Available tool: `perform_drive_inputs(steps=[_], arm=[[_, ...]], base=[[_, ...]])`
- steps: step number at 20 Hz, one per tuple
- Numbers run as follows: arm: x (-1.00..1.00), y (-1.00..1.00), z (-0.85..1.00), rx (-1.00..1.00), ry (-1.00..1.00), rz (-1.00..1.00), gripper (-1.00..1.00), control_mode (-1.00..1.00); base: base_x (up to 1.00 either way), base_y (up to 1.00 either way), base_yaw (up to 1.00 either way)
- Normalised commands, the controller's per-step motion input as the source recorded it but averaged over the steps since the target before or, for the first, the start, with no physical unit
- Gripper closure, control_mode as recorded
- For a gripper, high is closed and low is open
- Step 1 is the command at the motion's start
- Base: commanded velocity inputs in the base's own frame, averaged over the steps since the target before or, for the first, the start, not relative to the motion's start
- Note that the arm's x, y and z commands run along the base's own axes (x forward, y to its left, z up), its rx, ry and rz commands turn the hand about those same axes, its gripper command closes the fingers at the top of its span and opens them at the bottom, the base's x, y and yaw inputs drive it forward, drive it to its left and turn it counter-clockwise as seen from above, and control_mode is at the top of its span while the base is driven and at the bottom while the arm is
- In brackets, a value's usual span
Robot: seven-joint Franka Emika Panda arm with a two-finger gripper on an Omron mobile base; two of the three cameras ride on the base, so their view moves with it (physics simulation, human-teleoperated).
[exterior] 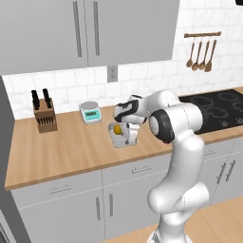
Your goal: Take the meat container that has the shrimp and place it on the second highest rack of the freezer. Then take the vegetable container that has the lemon and garlic and place it on the highest rack of the freezer.
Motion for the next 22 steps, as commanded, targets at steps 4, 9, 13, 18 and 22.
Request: perform_drive_inputs(steps=[4,9,13,18,22], arm=[[0.0,0.69,-0.6,-0.09,0.0,-0.1,1.0,-1.0],[-0.03,0.6,-0.7,-0.06,0.0,-0.11,1.0,-1.0],[0.0,0.31,-0.57,-0.01,0.0,-0.04,1.0,-1.0],[0.0,0.17,-0.18,0.0,0.0,-0.05,1.0,-1.0],[-0.31,0.03,0.37,0.0,0.0,0.05,1.0,-1.0]], base=[[0.0,0.0,0.0],[0.0,0.0,0.0],[0.0,0.0,0.0],[0.0,0.0,0.0],[0.0,0.0,0.0]])
